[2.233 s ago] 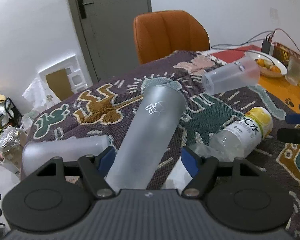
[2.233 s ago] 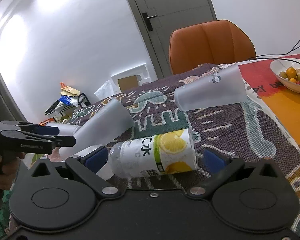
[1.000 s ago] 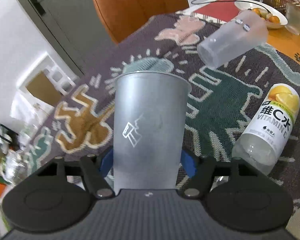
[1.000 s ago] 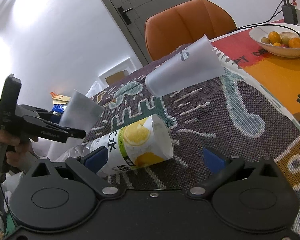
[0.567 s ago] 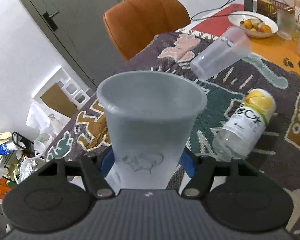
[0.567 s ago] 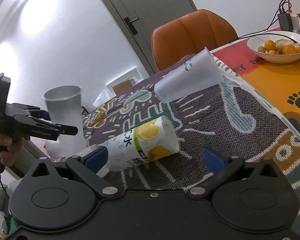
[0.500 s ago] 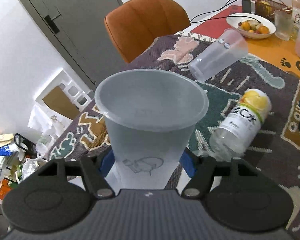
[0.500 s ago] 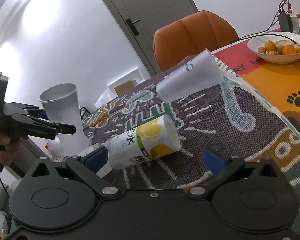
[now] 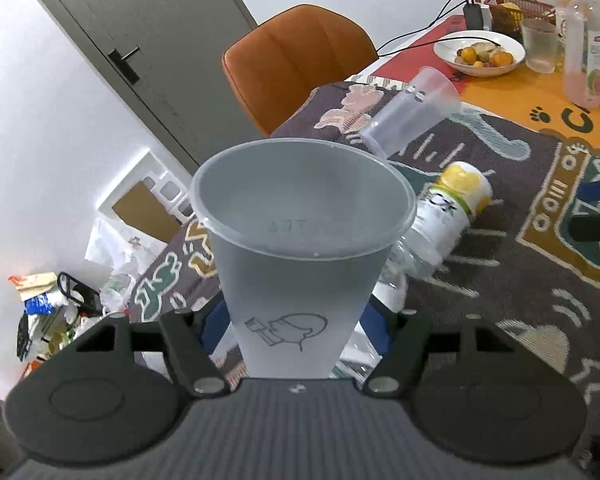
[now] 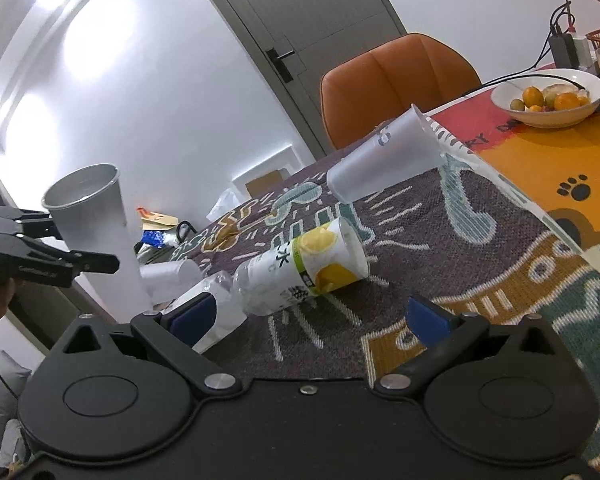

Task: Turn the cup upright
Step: 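Carry the frosted cup toward the right tool while the right tool approaches it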

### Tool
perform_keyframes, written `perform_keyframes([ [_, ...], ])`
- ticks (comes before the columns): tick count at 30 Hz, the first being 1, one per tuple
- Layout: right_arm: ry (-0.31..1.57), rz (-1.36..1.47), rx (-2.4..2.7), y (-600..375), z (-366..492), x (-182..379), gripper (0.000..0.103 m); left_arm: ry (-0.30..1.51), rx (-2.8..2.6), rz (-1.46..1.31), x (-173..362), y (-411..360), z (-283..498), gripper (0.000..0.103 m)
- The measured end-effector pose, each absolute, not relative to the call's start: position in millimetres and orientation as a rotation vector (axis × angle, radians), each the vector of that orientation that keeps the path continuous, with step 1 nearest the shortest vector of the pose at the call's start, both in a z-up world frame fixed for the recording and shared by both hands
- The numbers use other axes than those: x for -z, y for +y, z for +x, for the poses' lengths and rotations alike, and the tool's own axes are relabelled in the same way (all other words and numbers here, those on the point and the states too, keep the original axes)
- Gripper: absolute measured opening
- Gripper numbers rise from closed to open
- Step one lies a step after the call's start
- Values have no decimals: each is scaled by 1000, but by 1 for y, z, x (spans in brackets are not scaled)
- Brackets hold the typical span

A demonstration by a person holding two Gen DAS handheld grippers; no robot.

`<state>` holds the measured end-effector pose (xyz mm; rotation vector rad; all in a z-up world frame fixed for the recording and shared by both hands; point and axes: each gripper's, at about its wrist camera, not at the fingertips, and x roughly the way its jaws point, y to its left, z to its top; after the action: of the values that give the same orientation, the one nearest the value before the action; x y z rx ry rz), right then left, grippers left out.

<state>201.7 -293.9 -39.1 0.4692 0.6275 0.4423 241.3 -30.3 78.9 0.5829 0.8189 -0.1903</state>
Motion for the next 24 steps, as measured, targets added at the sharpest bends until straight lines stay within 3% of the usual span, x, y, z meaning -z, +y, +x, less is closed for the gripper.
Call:
perform_keyframes([
  [24, 648, 353, -513, -303, 141, 51, 103, 954, 288, 603, -56, -71, 130, 68],
])
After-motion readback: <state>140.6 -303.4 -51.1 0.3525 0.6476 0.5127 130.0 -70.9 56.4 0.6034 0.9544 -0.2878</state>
